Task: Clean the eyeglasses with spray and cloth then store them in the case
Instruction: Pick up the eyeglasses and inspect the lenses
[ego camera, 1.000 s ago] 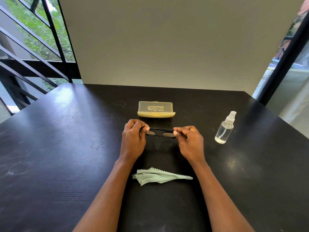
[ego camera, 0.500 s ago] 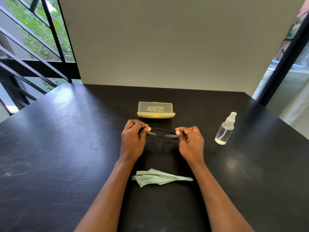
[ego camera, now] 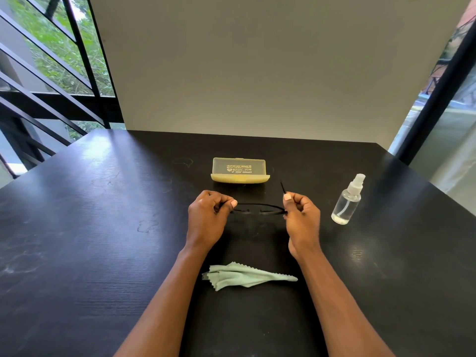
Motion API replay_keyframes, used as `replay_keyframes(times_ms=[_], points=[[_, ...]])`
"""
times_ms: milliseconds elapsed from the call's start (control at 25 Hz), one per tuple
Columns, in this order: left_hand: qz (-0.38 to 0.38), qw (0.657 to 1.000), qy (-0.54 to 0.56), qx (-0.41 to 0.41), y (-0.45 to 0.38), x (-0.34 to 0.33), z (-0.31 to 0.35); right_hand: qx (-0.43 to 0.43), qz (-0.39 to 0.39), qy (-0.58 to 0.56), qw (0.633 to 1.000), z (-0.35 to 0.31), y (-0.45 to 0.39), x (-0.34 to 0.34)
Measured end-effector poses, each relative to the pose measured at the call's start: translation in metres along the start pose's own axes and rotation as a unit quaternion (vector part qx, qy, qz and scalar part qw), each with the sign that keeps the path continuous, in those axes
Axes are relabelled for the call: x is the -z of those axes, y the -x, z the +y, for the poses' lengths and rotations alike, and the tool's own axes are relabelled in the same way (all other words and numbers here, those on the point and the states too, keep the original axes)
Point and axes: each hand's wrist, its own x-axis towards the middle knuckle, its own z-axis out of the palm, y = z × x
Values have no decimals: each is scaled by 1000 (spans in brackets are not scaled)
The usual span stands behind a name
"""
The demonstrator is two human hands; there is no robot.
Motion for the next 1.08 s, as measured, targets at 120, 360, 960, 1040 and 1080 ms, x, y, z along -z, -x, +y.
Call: replay_keyframes(times_ms=[120, 360, 960, 1040, 1080], points=[[-11, 1000, -4, 20, 0, 0, 0, -58, -6, -96, 994, -5, -1, 4], [-60, 998, 17, 17, -2, 4, 4, -48, -31, -128, 990, -10, -2, 5], [10, 979, 127, 161, -6, 2, 4, -55, -51, -119, 990, -11, 0, 4], [29, 939, 253, 234, -9, 7, 4, -60, -50, -127, 989, -12, 0, 5], [32, 911, 315, 265, -10, 10, 4, -64, -51, -131, 988, -13, 0, 6]])
